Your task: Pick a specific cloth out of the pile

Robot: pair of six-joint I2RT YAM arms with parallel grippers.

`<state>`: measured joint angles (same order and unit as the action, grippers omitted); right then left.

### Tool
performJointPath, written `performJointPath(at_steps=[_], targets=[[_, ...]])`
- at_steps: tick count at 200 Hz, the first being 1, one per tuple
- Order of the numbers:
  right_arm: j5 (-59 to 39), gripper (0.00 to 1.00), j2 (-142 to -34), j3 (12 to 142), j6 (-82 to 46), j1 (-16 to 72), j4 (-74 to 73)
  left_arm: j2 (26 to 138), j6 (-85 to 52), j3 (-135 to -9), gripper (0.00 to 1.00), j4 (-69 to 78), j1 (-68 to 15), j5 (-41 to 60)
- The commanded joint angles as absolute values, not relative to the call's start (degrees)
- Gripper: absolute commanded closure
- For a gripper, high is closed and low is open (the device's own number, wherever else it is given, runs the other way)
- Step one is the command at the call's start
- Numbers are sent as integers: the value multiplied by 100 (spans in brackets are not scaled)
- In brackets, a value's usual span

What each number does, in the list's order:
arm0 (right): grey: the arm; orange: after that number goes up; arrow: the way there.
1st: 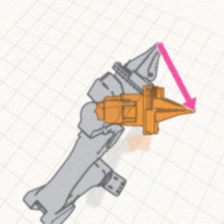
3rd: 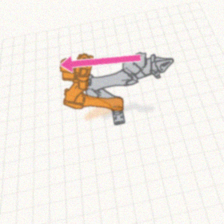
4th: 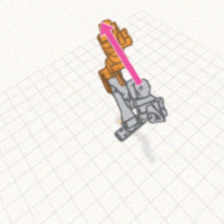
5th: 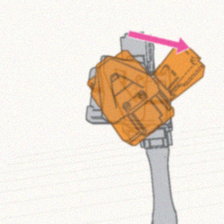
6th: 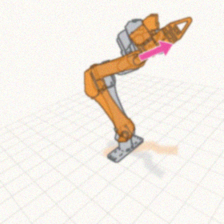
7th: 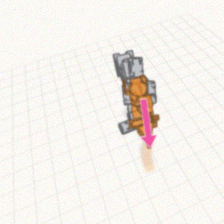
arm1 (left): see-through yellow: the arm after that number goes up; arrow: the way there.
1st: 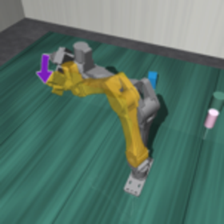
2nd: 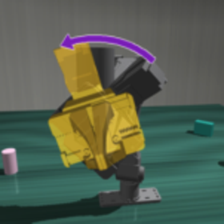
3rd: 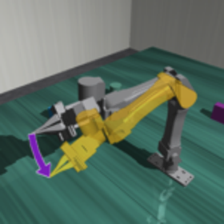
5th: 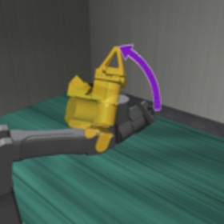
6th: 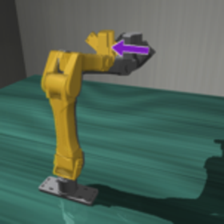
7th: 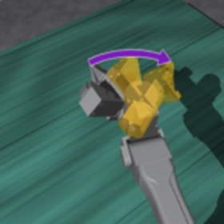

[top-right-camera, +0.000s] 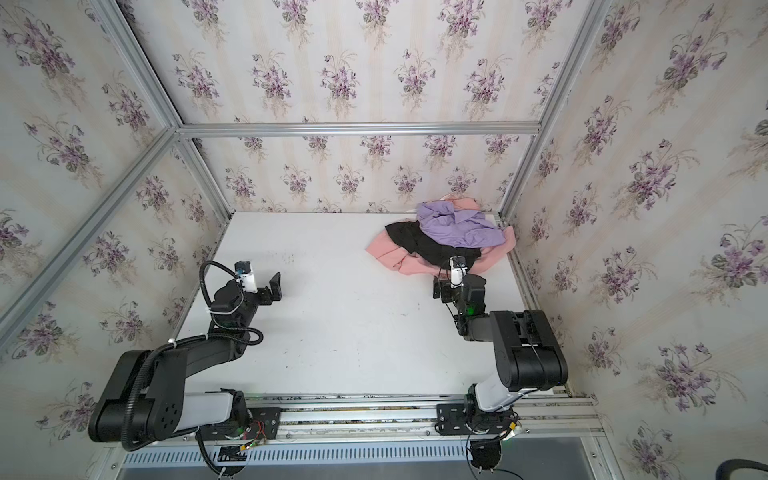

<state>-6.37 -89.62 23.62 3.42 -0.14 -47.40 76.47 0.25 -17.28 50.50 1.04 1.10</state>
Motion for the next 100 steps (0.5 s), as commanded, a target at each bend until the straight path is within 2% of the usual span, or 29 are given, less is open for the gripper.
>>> performJointPath(at_steps=[1,100], targets=[[-729,0,-8965,2435,343,-35,-4825,7655,26,-1767,0,5133,104,118],[-738,0,-8943,2408,343,-47,-4868,7655,22,-1783,0,5124,105,112]])
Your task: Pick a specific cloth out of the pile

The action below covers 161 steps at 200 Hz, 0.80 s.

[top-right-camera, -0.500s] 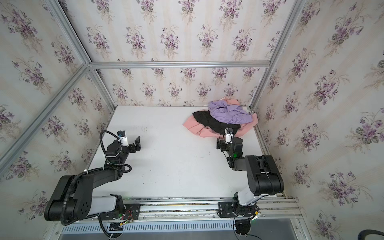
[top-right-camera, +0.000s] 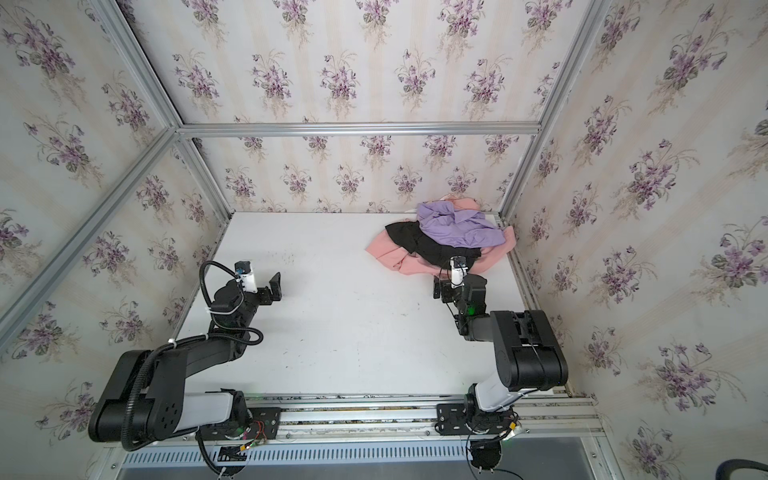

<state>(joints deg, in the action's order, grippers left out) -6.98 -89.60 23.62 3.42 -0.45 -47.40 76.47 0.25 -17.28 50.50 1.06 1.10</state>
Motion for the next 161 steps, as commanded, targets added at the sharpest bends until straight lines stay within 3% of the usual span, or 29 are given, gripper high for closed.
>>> performJointPath(at_steps=[1,161], targets=[[-738,0,-8941,2408,343,-46,-4864,7655,20,-1784,0,5124,105,109],[-756,0,-8884,2268,343,-44,-5067,7630,27,-1734,0,5174,98,148]])
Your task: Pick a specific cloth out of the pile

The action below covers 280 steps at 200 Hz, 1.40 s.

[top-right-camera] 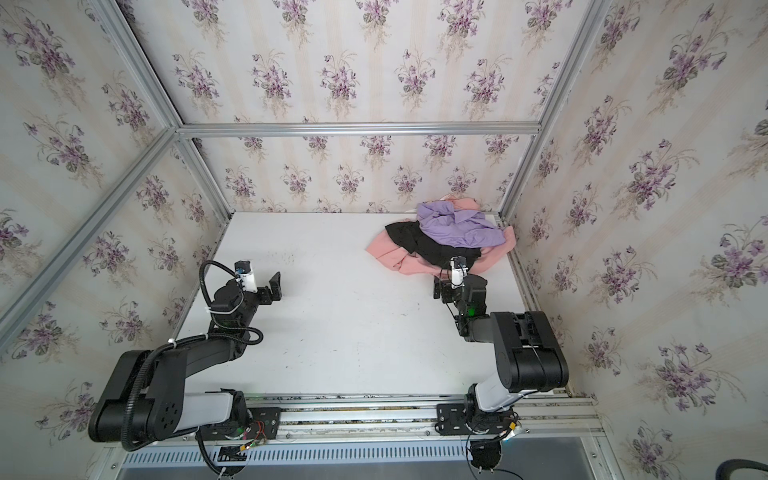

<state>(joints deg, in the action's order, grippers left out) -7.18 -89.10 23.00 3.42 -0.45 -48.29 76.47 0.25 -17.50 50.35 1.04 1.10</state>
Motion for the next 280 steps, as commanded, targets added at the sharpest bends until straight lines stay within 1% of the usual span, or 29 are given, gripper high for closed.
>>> performJointPath(at_steps=[1,118,126,132,139,188,200,218,241,255,265,280], targets=[[-756,0,-8880,2268,343,-49,-5069,7629,31,-1733,0,5176,102,149],[-756,0,-8851,2202,343,-45,-5118,7579,44,-1635,0,5309,96,167],[-630,0,-8851,2206,280,-44,-5120,7582,46,-1635,0,5309,95,167],[-360,0,-8846,2223,193,-46,-5115,7579,44,-1635,0,5313,101,165],[-336,0,-8849,2221,193,-49,-5115,7580,44,-1633,0,5309,103,167],[-388,0,-8837,2184,211,-35,-5115,7577,36,-1626,0,5324,106,182],[-439,0,-8826,2111,220,-35,-5402,7576,43,-1634,0,5313,104,173],[-426,1,-8702,2045,228,-35,-5433,7579,53,-1633,0,5317,88,148],[-444,1,-8334,2177,263,-36,-4774,7459,-10,-1724,0,5160,68,-73],[-311,1,-8058,2387,231,-35,-4117,7169,-132,-1984,0,4368,70,-349],[-170,1,-7827,2711,152,-35,-3358,7089,-151,-2128,0,4052,70,-469],[-49,1,-7642,3215,-147,-35,-2485,6684,-253,-2467,0,3295,28,-746]])
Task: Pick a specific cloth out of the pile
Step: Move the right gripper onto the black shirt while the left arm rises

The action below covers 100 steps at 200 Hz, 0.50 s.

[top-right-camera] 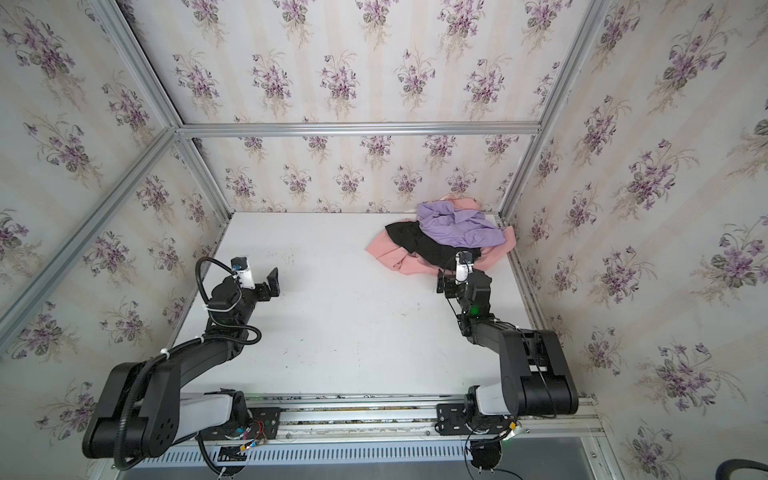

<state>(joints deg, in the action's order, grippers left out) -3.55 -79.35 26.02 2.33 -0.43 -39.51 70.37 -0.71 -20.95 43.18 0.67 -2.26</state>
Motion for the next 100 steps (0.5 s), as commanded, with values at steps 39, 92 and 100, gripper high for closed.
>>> performJointPath(at_steps=[39,92,100], targets=[[-704,7,-7657,4229,-1237,-23,-1477,6946,-1037,-4125,0,709,17,-1682],[-1132,13,-8295,5566,-1456,224,-149,7748,-2019,-5655,0,-544,-348,-928],[-1110,13,-8414,5737,-1387,283,2,7855,-2047,-5833,0,-621,-490,-863]])
